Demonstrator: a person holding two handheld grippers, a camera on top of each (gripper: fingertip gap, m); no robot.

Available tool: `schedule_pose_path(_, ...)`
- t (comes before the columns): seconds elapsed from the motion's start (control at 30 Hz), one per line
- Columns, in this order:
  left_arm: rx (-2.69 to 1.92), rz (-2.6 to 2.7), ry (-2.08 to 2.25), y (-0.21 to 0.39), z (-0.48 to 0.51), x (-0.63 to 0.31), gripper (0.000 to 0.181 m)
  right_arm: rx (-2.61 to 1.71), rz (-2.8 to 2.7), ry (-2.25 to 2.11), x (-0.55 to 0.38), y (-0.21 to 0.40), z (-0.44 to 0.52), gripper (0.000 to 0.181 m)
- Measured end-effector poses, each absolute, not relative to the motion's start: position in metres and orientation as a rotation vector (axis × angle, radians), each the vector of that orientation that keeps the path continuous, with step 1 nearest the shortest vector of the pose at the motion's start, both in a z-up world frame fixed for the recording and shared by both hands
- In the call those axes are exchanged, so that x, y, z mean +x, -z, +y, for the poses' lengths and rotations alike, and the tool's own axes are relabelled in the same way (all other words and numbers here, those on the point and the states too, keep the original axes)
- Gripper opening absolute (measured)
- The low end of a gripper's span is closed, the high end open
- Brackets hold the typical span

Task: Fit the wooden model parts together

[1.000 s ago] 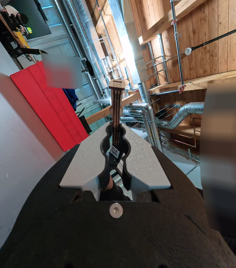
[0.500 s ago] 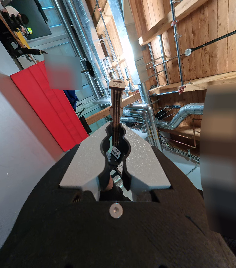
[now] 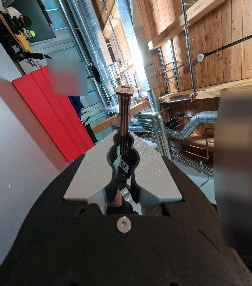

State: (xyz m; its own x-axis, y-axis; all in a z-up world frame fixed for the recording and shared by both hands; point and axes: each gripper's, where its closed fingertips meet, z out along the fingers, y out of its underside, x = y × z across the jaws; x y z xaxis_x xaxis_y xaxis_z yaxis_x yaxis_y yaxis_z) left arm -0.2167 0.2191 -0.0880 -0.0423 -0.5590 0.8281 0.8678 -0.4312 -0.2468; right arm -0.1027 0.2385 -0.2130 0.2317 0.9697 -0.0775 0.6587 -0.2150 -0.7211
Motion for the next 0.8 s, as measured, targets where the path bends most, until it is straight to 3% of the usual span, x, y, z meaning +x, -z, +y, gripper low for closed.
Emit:
schedule_pose_path(0.23,-1.134,-0.397,1.695,0.088,0.219,-0.217,0.006,-1.964,-1.5,-0.688,-0.105,0.218,0.235,0.028)
schedule_pose_path(0.37,-1.136,-0.396,1.694,0.088,0.219,-0.216,0.006,-1.946,-1.509,-0.63,-0.106,0.219,0.236,0.016)
schedule_pose_path(0.57,-1.146,-0.386,1.691,0.088,0.219,-0.214,0.006,-1.921,-1.495,-0.653,-0.107,0.213,0.24,0.016)
schedule_pose_path(0.8,-1.335,-0.153,1.573,0.088,0.214,-0.18,0.006,-1.631,-1.142,-1.374,-0.121,0.111,0.221,0.015)
